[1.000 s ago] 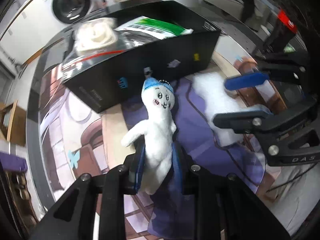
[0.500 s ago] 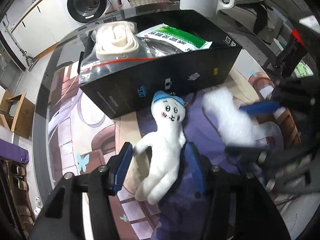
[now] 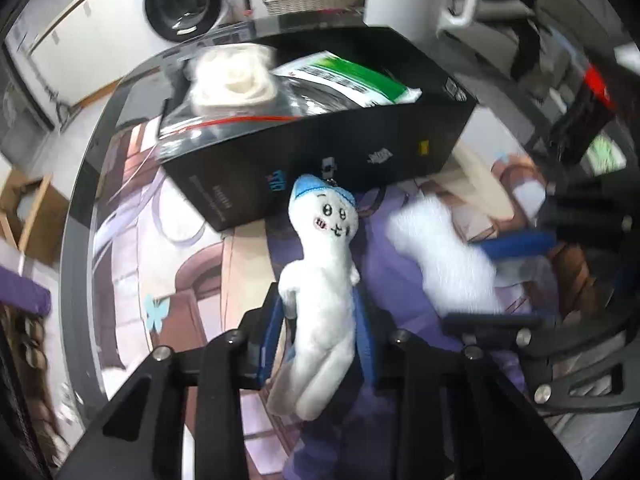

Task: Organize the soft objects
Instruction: 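Grasp the white plush doll with the left tool while the right tool grasps the white foam, then lift the doll and foam piece and carry both over the black box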

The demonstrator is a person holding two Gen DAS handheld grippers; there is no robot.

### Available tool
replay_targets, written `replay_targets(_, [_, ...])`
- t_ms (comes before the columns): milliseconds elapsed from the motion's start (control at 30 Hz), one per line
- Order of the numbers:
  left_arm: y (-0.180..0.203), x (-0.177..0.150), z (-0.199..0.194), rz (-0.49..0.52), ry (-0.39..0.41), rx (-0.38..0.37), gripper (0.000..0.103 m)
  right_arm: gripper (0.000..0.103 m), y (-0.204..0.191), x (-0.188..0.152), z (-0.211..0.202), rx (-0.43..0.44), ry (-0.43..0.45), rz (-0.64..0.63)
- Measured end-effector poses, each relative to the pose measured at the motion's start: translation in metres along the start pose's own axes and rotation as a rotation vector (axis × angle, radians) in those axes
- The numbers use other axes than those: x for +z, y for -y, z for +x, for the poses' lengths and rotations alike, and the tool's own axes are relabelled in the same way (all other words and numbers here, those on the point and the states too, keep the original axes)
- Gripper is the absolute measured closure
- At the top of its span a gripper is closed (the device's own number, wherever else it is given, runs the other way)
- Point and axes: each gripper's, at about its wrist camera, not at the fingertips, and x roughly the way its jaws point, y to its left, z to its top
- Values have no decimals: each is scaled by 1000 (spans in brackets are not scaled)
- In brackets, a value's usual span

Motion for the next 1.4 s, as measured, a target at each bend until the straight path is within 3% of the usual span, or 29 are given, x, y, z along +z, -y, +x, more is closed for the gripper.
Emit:
replay_targets(133, [-9, -1, 0, -46, 3, 24, 67, 61, -9, -3, -2, -35, -26, -28])
replay_targets(200, [-10, -1, 2, -47, 4, 55, 61, 60, -5, -1, 0, -88, -24, -13])
replay_targets(267, [-8, -1, 6, -44, -14, 46, 51, 58, -2, 0, 2, -78, -24, 8])
replay_targets(433, [-2, 1, 12, -7, -20, 63, 48, 50, 7, -2, 4, -107, -26, 39])
replay_targets(567, [0, 3, 12, 8, -22, 61, 51, 50, 16, -6, 1, -122, -10, 47])
replay_targets(600, [1, 2, 11, 18, -22, 55, 55, 51, 16, -7, 1, -125, -9, 41])
replay_targets(633, [4, 1, 9, 30, -24, 35, 66, 53, 16, -8, 1, -128, -10, 33])
replay_targets(667, [7, 1, 8, 38, -28, 30, 67, 60, 16, -8, 0, -125, -7, 31])
replay_targets(1067, [10, 0, 11, 68, -23, 31, 70, 63, -9, -5, -5, -100, 8, -26])
replay_targets(1400, [23, -1, -11, 123, 55, 20, 70, 63, -10, -3, -26, -93, 57, -20])
